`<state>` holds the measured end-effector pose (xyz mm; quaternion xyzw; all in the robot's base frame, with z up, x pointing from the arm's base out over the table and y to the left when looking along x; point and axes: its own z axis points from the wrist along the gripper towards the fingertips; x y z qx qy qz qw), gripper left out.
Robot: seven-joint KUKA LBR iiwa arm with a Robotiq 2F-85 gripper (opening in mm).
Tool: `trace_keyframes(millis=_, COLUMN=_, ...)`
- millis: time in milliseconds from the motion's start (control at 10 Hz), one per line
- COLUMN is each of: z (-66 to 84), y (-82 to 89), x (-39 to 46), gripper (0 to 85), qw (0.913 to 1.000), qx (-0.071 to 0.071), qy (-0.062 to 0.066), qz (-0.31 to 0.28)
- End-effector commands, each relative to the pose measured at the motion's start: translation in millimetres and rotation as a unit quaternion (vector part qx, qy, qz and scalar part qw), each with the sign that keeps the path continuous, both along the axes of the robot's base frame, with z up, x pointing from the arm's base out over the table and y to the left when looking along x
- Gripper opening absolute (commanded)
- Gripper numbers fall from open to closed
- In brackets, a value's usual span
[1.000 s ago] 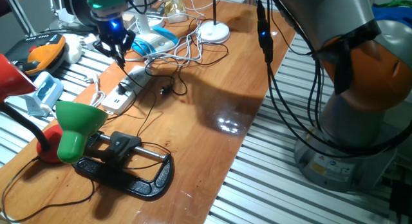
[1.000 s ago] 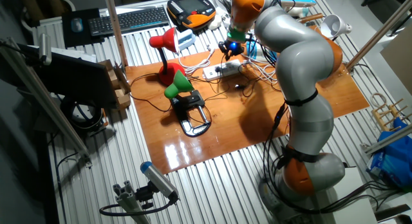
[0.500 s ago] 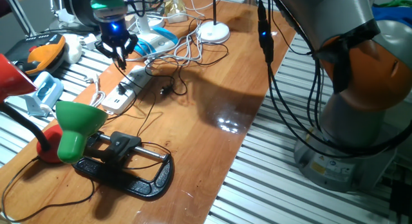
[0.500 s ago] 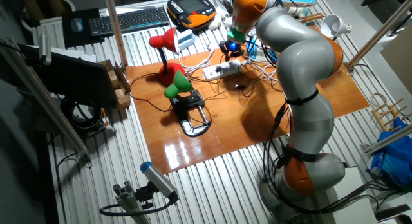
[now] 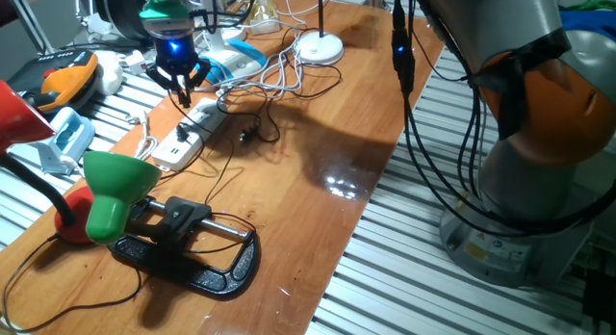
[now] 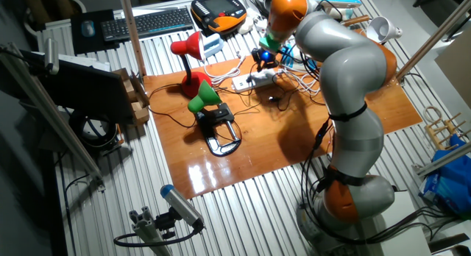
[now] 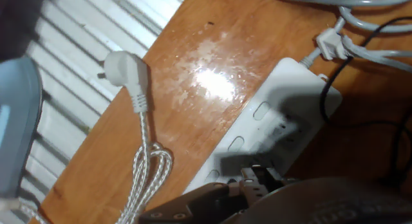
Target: Plug in the power cord of the desk lamp, turn on the socket, and light up the desk lamp
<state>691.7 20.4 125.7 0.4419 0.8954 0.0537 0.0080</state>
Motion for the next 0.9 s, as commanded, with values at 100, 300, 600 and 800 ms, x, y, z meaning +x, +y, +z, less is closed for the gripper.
trace_keyframes(millis=100, z=-1.4, y=-1.9, x=-1.1, gripper=0.0, qw=0.9968, qx=0.007, qy=0.006, qz=-0.079)
trace_keyframes(millis=300, z=-4.9, y=-4.9, x=-2.2, gripper=0.0, qw=0.9918, qx=0.019, qy=0.009, qz=-0.126)
trace_keyframes(millis=600, z=-10.6, y=-7.2, x=-5.1, gripper=0.0, qw=0.9812, qx=0.018, qy=0.013, qz=-0.192)
trace_keyframes(millis=800, z=-11.7, y=-7.0, x=-5.9, gripper=0.0, qw=0.9700, qx=0.019, qy=0.021, qz=-0.241)
